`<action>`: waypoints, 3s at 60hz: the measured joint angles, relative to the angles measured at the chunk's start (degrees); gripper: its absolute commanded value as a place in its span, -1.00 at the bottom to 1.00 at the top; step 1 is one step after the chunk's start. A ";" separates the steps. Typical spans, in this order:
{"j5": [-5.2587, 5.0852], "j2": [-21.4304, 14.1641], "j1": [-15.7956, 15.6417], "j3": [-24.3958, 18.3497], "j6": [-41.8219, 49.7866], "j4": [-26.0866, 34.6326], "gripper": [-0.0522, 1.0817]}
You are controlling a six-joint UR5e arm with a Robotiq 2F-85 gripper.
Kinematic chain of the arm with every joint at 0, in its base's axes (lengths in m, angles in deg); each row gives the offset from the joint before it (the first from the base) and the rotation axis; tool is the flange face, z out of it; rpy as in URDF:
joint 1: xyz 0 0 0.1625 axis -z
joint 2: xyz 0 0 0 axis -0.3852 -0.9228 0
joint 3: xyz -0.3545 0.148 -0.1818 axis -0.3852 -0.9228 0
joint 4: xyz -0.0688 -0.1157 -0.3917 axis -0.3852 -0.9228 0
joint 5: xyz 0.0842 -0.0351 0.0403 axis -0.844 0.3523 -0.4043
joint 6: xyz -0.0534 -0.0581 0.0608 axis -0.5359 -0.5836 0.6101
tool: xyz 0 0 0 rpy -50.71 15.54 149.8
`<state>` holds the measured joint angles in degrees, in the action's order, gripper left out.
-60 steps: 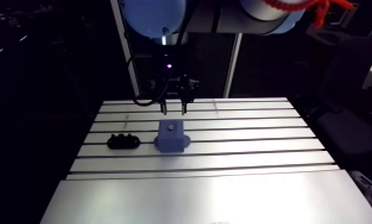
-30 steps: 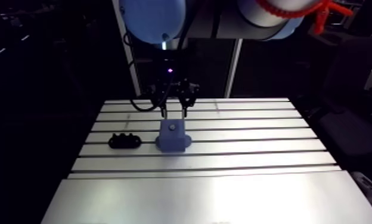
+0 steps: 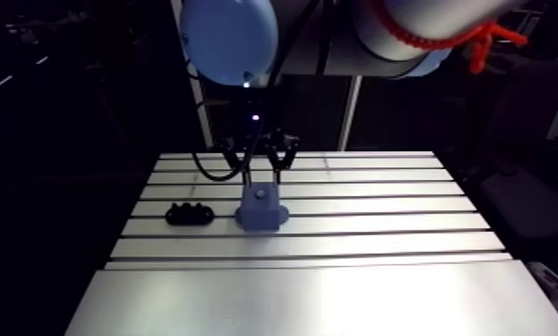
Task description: Pick up the M10 bolt and insert it into the hex recess until seated.
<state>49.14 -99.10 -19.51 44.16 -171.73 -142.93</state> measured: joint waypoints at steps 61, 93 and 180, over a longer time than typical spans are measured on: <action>0.02 0.83 -0.14 0.89 -0.91 -1.25 0.02; -0.05 1.13 -0.07 1.23 -1.16 -1.25 0.03; -0.14 1.55 -0.15 1.32 -0.91 -1.93 0.22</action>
<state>48.99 -97.55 -19.67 45.48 -172.64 -144.85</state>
